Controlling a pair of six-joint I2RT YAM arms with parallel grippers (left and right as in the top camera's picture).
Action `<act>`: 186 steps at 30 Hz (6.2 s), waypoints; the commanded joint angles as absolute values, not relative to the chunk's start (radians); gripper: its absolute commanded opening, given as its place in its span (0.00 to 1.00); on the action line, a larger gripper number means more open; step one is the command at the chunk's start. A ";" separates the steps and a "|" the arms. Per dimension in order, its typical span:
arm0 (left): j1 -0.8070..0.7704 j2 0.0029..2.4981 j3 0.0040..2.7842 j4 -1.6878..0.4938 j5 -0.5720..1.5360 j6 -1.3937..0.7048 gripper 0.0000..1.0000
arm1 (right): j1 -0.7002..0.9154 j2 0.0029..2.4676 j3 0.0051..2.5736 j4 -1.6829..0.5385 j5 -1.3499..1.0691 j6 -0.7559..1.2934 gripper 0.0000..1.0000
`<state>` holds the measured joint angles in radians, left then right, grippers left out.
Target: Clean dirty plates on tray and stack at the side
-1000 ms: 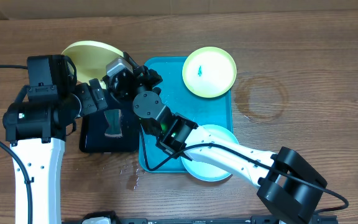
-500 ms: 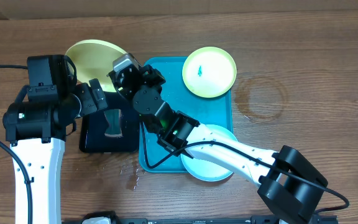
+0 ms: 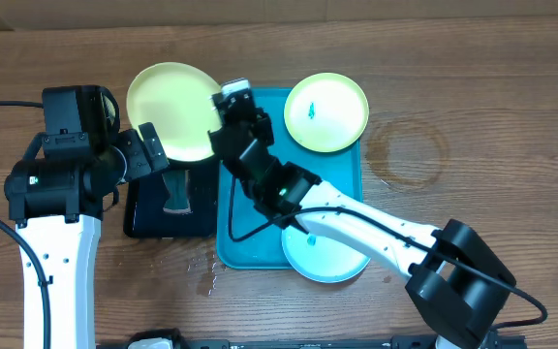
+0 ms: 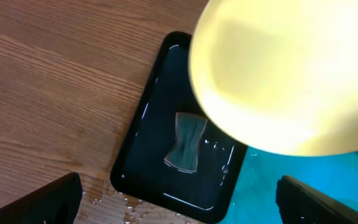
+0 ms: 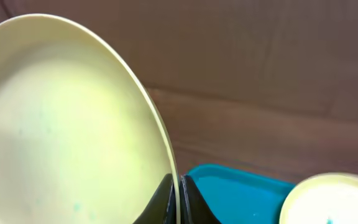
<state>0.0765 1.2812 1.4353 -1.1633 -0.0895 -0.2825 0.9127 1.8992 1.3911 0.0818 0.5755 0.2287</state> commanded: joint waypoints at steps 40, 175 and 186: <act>0.082 1.282 1.460 -1.163 -0.085 -0.292 1.00 | 0.954 1.780 1.418 0.238 0.533 -0.341 0.04; 0.082 1.282 1.460 -1.163 -0.085 -0.292 1.00 | 0.181 1.761 1.177 -1.267 -0.301 0.358 0.57; 0.082 1.282 1.460 -1.163 -0.085 -0.292 1.00 | 0.301 1.761 1.177 -1.286 -0.299 0.366 0.57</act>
<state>0.0765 1.2812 1.4357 -1.1637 -0.0895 -0.2825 0.2745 1.7977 1.1831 -1.2797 -0.2916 0.3660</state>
